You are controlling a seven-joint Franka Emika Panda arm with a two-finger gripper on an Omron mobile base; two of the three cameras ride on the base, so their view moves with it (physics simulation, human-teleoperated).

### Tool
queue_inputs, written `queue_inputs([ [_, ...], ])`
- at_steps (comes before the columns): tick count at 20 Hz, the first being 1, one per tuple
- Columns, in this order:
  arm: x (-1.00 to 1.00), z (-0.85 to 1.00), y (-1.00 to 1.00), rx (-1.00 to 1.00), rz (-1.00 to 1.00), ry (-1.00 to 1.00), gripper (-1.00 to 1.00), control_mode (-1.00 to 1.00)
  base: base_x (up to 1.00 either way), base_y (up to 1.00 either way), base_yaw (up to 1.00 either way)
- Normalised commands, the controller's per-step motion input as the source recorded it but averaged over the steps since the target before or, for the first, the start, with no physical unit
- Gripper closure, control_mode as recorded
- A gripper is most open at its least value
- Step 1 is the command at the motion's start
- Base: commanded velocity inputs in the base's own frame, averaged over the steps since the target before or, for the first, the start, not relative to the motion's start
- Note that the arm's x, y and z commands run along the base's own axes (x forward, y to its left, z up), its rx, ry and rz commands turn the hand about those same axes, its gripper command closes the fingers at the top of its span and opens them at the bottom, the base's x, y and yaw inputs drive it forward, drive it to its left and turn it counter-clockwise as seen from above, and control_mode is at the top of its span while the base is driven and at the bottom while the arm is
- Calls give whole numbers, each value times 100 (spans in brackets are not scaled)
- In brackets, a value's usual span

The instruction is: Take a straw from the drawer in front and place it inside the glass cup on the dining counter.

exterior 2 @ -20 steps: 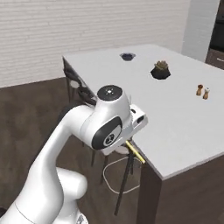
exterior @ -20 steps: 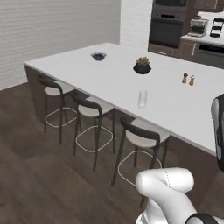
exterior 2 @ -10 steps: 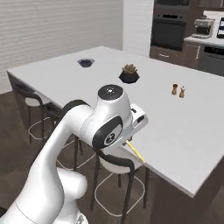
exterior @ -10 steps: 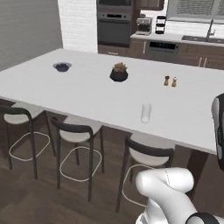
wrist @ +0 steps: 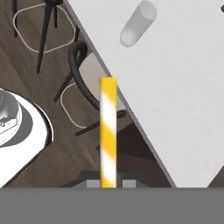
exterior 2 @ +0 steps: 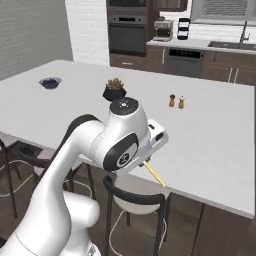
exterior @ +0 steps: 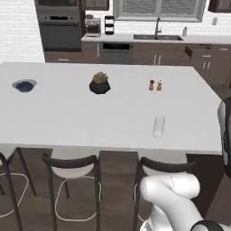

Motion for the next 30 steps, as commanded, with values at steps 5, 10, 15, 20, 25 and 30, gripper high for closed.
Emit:
queue_inputs([
  [5,0,0,0,0,0,0,100,100,75,25,-50],
  [10,0,0,0,0,0,0,100,100,45,12,-40],
  [15,0,0,0,0,0,0,100,100,28,46,-21],
  [20,0,0,0,0,0,0,100,100,45,52,-15],
  [25,21,0,12,1,0,0,100,-100,30,19,-4],
  [30,49,9,59,5,0,-8,100,-100,0,0,0],
])
